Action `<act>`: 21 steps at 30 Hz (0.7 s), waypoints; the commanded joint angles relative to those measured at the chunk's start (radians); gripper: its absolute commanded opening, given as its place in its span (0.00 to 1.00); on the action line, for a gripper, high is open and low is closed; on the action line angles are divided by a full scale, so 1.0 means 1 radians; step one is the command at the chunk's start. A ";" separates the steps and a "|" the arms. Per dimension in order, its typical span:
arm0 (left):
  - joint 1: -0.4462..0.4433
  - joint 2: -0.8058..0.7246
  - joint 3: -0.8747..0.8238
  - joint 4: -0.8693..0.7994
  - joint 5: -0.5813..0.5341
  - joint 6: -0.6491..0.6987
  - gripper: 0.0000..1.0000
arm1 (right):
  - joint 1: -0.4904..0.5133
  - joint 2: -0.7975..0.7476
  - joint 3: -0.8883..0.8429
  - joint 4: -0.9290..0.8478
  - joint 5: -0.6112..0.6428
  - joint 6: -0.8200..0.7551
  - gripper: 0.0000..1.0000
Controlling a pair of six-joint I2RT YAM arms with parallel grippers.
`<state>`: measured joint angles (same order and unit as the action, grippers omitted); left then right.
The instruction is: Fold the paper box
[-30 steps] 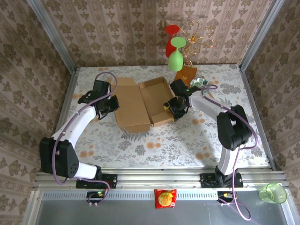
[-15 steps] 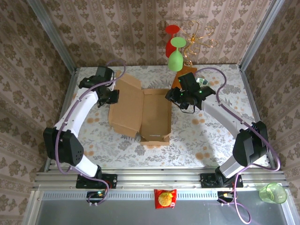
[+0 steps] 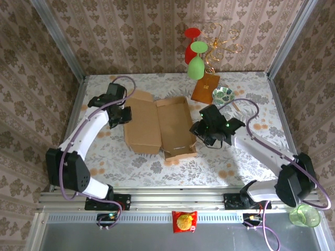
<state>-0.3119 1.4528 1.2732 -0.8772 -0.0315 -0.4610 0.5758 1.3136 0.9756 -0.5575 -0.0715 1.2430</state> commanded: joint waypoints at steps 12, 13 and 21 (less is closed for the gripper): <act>-0.111 -0.204 -0.221 0.020 -0.101 -0.485 0.00 | -0.065 -0.042 -0.320 0.406 -0.102 0.213 0.64; -0.113 -0.206 -0.229 0.024 -0.097 -0.487 0.00 | -0.071 -0.024 -0.297 0.389 -0.105 0.200 0.64; -0.116 -0.221 -0.266 0.048 -0.080 -0.510 0.00 | -0.079 0.129 -0.173 0.179 -0.148 0.176 0.45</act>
<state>-0.4252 1.2560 1.0225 -0.8345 -0.1051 -0.9333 0.4988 1.4010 0.7677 -0.2607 -0.1810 1.4265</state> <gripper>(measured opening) 0.054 0.462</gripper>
